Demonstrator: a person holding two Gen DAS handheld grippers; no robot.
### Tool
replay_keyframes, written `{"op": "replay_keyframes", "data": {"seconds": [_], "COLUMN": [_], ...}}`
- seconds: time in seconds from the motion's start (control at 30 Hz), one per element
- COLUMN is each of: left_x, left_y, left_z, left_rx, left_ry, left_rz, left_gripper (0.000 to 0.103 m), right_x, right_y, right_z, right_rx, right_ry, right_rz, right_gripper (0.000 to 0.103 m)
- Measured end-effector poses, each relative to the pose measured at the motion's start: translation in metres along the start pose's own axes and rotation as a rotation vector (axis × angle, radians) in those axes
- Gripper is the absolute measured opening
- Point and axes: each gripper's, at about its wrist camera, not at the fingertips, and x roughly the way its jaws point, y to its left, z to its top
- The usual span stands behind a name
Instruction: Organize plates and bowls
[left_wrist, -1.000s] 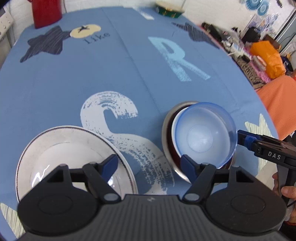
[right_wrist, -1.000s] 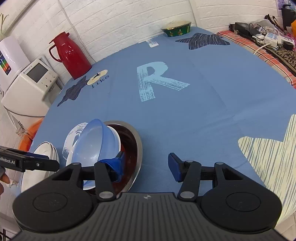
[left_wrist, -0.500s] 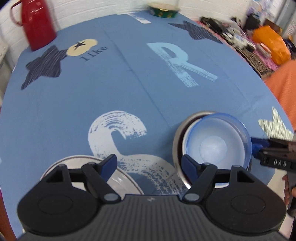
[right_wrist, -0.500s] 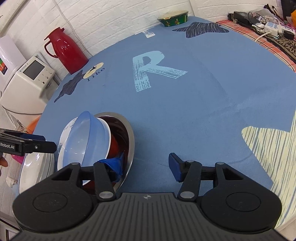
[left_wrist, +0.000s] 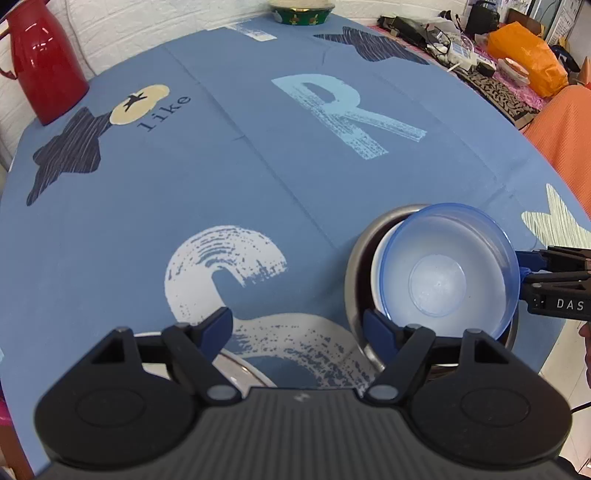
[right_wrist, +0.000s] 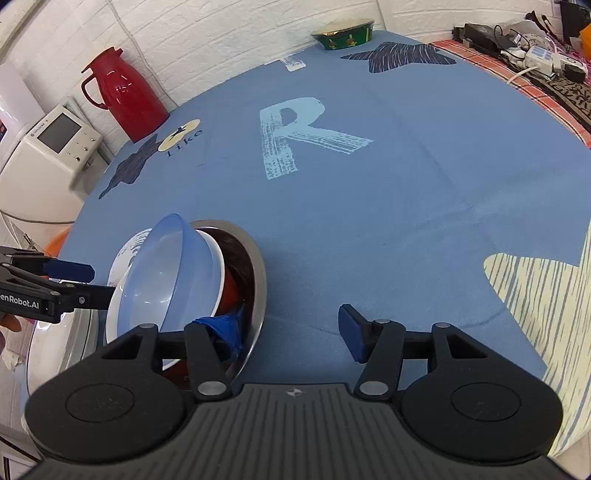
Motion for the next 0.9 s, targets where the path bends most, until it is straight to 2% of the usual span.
{"op": "replay_keyframes", "data": {"seconds": [0.17,0.27,0.37,0.43,0.63,0.77,0.9], "left_x": [0.001,0.003,0.005,0.008,0.012,0.001,-0.030], "left_y": [0.005,0.007,0.012,0.018,0.020,0.020,0.012], "left_z": [-0.002,-0.004,-0.002,0.001,0.011,0.012,0.002], "left_rx": [0.024,0.048,0.043,0.001,-0.063,-0.156,-0.223], "left_ry": [-0.037,-0.053,-0.035,-0.007,0.061,0.031,-0.133], "left_rz": [-0.018,0.013,-0.014,-0.040,-0.028,0.029,0.206], "left_gripper": [0.084,0.097,0.097,0.097,0.097,0.097,0.097], "right_x": [0.000,0.002,0.007,0.013,0.017,0.019,0.018], "right_y": [0.004,0.010,0.012,0.006,0.018,0.026,0.026], "right_z": [0.001,0.006,0.017,0.025,0.027,0.021,0.019], "right_rx": [-0.053,-0.112,-0.166,-0.116,-0.175,-0.231,-0.247], "right_ry": [0.006,0.037,0.098,0.152,0.203,0.194,0.172], "right_rz": [-0.021,-0.045,-0.056,-0.050,-0.105,-0.123,-0.121], "right_gripper": [0.043,0.045,0.048,0.051,0.052,0.057,0.059]}}
